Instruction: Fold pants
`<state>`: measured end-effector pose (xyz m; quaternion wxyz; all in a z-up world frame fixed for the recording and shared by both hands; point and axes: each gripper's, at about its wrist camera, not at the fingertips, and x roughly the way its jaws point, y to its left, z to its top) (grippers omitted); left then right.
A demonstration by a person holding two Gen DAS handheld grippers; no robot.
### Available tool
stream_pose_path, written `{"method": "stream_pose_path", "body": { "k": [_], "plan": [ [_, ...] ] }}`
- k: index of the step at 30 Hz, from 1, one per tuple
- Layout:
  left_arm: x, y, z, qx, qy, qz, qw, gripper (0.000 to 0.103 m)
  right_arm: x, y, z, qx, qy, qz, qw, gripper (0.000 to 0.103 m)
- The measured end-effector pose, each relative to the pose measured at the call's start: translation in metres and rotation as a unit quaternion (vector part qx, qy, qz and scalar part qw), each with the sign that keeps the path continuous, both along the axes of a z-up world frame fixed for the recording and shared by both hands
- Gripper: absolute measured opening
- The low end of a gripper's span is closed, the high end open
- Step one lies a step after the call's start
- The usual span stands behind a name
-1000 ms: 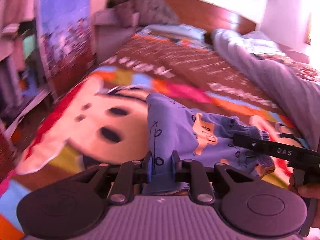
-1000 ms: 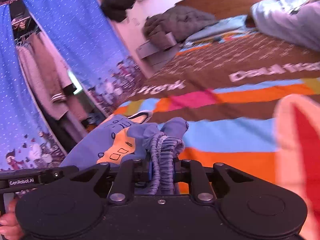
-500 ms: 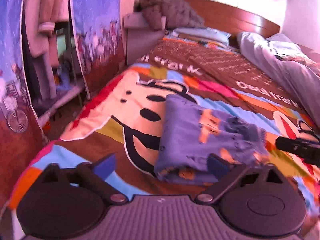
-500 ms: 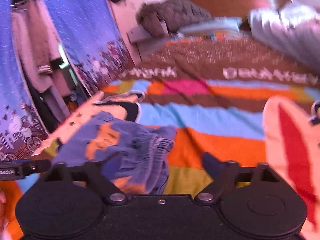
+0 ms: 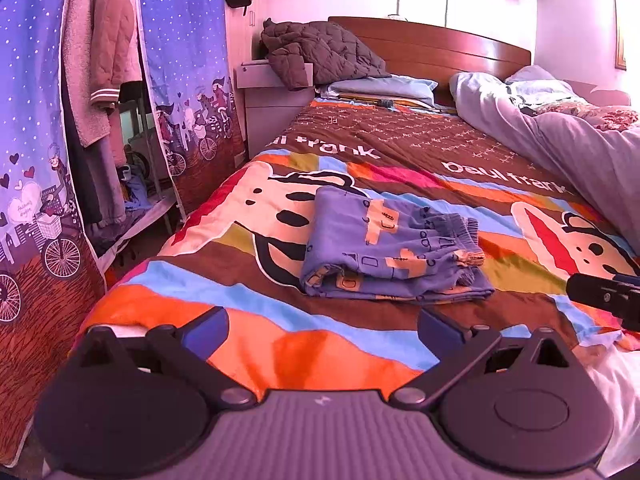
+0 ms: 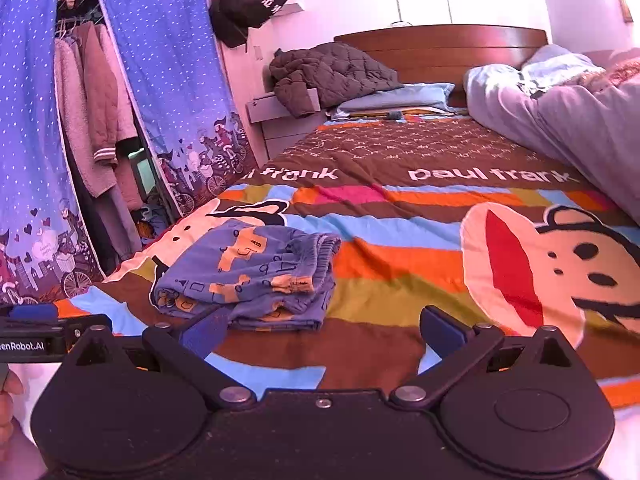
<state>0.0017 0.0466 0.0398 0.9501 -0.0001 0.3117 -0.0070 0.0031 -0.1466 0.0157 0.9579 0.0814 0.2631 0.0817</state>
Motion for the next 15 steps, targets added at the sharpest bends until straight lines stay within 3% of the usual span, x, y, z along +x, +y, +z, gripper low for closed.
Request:
{"method": "stream_pose_path", "body": {
  "k": [8, 15],
  "plan": [
    [-0.0046, 0.0009, 0.0021, 0.007, -0.005, 0.0, 1.0, 0.102, -0.0122, -0.0019, 0.0039, 0.003, 0.001, -0.012, 1.0, 0.102],
    [-0.0005, 0.0043, -0.0038, -0.001, 0.019, 0.01, 0.9998, 0.102, -0.0096, -0.0013, 0.002, 0.006, 0.006, -0.011, 1.0, 0.102]
  ]
}}
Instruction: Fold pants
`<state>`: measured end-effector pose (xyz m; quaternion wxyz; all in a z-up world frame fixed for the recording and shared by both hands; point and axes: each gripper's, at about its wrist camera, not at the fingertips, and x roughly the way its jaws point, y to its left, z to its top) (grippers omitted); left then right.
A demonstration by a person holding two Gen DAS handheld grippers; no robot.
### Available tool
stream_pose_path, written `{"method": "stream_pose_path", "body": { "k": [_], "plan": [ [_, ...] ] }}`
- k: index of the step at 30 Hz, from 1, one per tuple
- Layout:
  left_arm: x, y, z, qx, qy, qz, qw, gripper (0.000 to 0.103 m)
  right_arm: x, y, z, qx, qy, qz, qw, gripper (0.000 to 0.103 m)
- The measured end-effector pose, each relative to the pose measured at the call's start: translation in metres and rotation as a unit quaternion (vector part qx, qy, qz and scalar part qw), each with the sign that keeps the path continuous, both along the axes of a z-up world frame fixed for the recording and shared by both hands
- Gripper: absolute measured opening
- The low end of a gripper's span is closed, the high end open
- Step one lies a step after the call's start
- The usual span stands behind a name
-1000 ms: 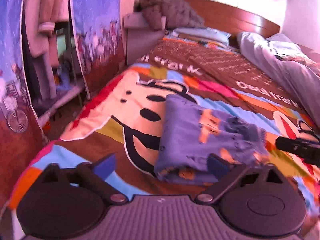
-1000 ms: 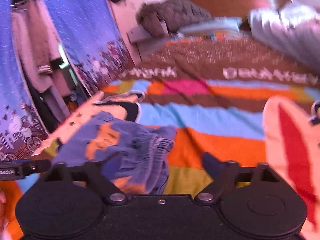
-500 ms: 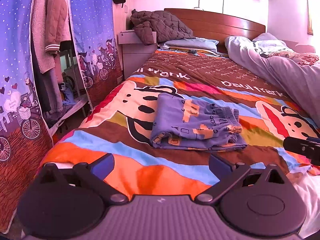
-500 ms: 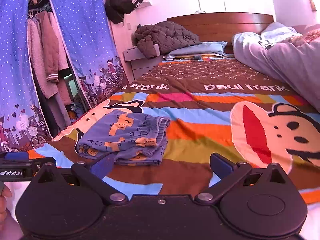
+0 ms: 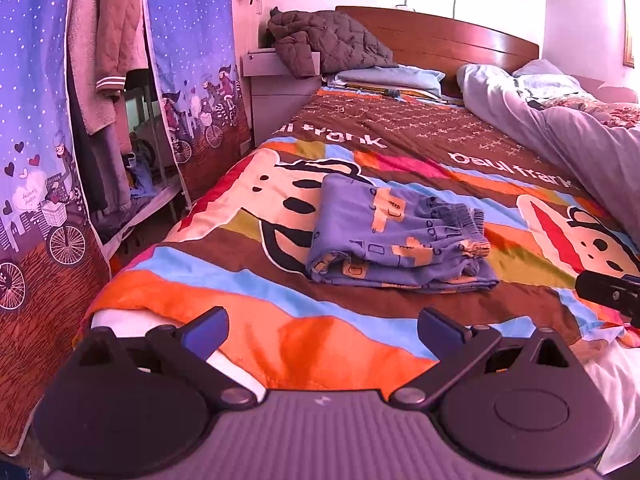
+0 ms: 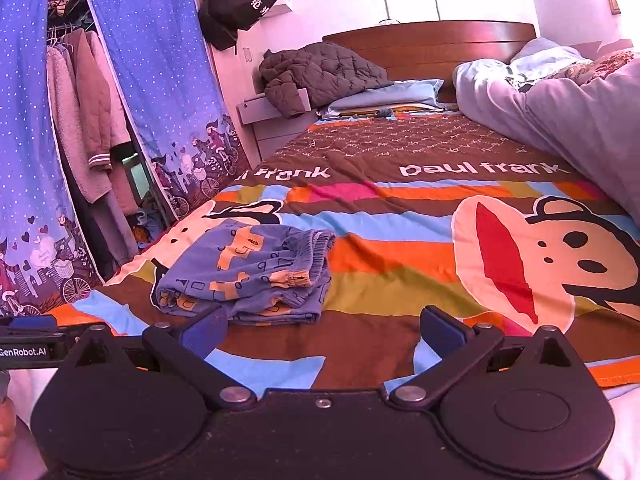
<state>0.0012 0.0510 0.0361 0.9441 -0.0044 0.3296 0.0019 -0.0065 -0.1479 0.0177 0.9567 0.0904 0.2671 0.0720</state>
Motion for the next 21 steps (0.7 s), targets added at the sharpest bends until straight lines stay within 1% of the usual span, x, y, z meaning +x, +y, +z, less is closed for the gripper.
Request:
{"method": "stream_pose_path", "body": {
  "k": [6, 15, 21],
  "plan": [
    [0.003, 0.003, -0.003, -0.005, 0.004, 0.002, 1.0, 0.102, 0.003, 0.002, -0.004, 0.001, 0.004, 0.003, 1.0, 0.102],
    [0.007, 0.003, -0.006, -0.002, 0.014, 0.001, 0.9999, 0.102, 0.008, 0.001, -0.013, 0.01, 0.013, 0.003, 1.0, 0.102],
    [0.008, 0.003, -0.009, -0.011, 0.017, -0.005, 0.9998, 0.103, 0.011, -0.001, -0.019, 0.017, 0.02, -0.001, 1.0, 0.102]
  ]
}}
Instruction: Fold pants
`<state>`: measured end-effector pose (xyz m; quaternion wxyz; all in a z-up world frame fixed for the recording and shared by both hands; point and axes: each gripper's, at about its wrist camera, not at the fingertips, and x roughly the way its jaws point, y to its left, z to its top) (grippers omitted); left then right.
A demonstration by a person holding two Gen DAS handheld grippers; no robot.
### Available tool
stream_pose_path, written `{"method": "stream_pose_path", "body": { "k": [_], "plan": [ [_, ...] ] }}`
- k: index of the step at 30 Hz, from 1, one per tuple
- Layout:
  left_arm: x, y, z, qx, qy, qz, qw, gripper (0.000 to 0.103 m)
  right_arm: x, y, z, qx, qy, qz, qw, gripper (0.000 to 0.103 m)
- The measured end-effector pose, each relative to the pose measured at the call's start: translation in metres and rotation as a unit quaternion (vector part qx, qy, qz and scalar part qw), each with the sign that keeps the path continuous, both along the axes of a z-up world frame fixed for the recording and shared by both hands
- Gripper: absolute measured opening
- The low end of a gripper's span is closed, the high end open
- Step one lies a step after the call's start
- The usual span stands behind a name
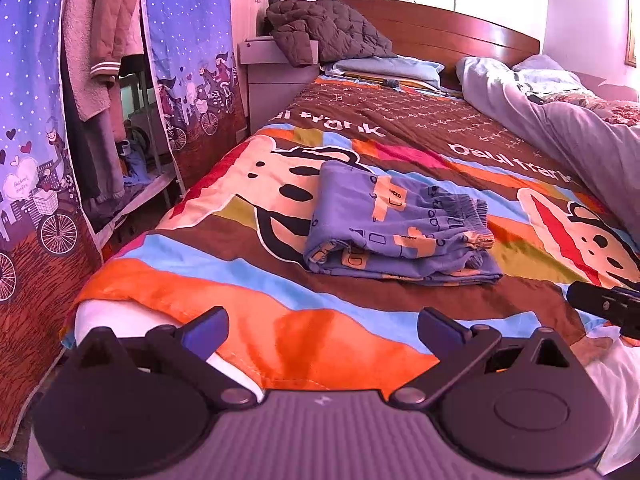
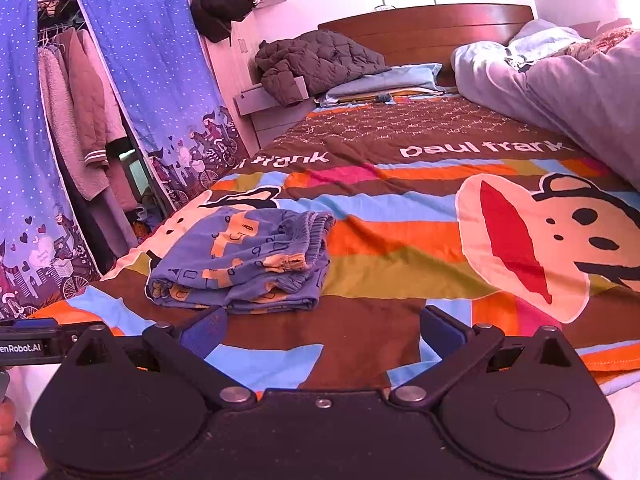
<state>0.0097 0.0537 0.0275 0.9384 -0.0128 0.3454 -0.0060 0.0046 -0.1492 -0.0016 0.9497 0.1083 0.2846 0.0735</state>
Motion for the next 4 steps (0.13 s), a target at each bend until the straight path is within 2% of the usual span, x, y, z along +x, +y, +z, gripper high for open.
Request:
{"method": "stream_pose_path", "body": {
  "k": [4],
  "plan": [
    [0.0005, -0.001, -0.0016, 0.006, 0.0, 0.0, 1.0, 0.103, 0.0008, -0.0018, -0.0039, 0.003, 0.005, -0.004, 1.0, 0.102]
  ]
}}
